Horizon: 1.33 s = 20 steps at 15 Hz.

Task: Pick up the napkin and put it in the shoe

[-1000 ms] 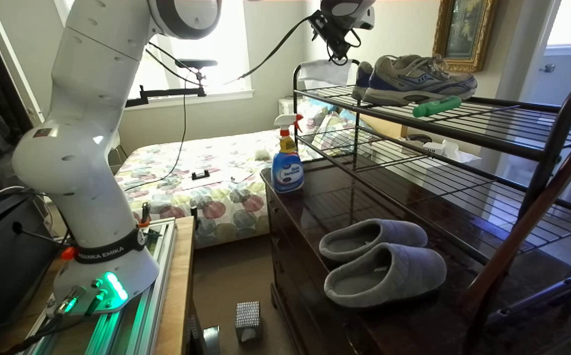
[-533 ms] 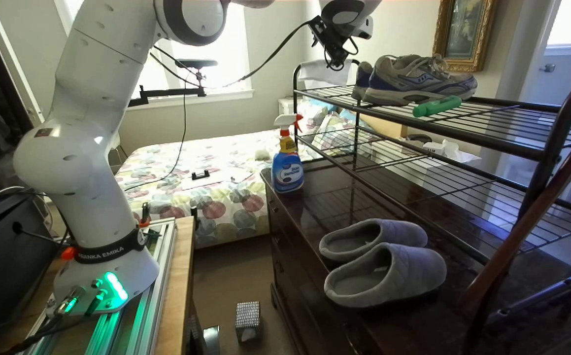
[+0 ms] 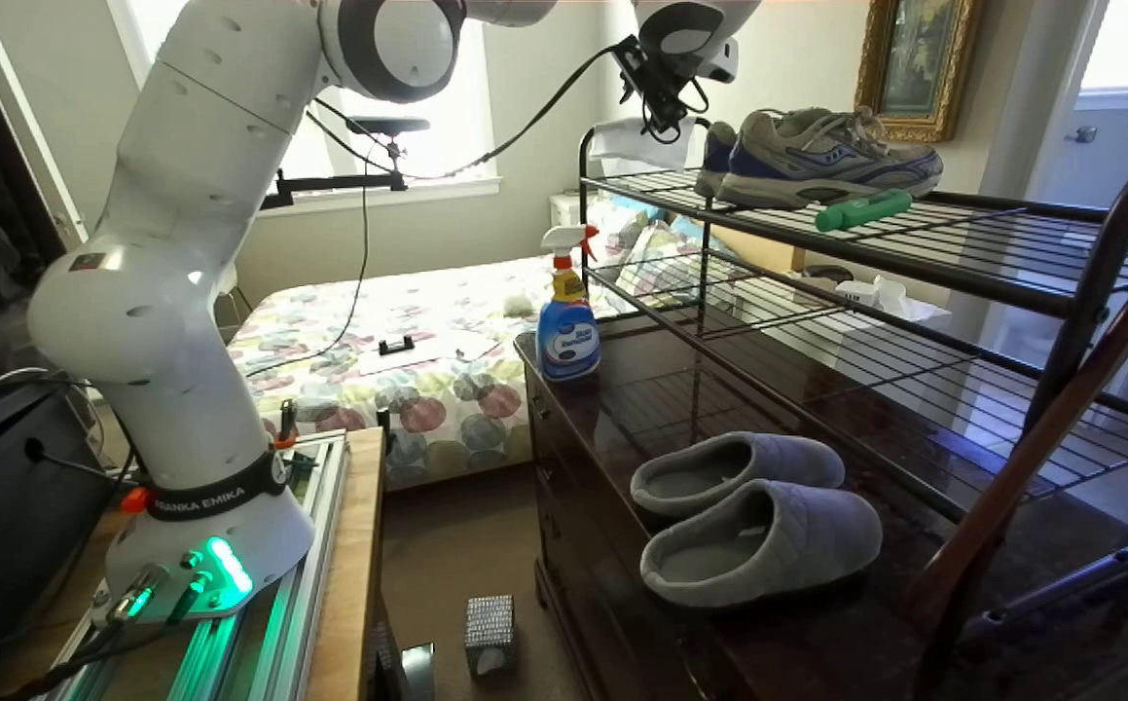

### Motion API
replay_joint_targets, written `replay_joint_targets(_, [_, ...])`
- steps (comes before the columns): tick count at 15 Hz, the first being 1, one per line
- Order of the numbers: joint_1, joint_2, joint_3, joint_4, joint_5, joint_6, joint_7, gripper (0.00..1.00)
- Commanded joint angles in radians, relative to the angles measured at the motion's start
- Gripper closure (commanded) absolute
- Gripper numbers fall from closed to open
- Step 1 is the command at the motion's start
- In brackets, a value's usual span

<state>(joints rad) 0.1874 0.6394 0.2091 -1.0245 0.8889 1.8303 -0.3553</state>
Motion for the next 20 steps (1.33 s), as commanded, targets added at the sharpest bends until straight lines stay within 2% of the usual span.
replay_joint_targets(1, [0.015,0.052,-0.006,0.092,-0.026,-0.039,0.051,0.58])
replay_joint_targets(3, [0.016,0.061,-0.008,0.103,-0.032,-0.046,0.058,0.65])
replay_joint_targets(4, [0.016,0.064,-0.011,0.107,-0.033,-0.05,0.059,0.79])
replay_joint_targets(5, [0.016,0.068,-0.014,0.113,-0.034,-0.054,0.061,0.88])
replay_joint_targets(6, [0.016,0.073,-0.017,0.12,-0.036,-0.059,0.062,0.96])
replay_joint_targets(7, [0.016,0.076,-0.017,0.126,-0.035,-0.063,0.064,0.99])
replay_joint_targets(11, [0.017,0.076,-0.023,0.136,-0.032,-0.064,0.074,1.0])
replay_joint_targets(13, [0.012,0.051,-0.025,0.103,-0.02,-0.034,0.068,1.0])
replay_joint_targets(17, [0.01,-0.043,-0.059,-0.045,-0.013,0.118,0.129,1.0])
replay_joint_targets(20, [0.032,-0.154,-0.095,-0.202,-0.031,0.29,0.157,1.0])
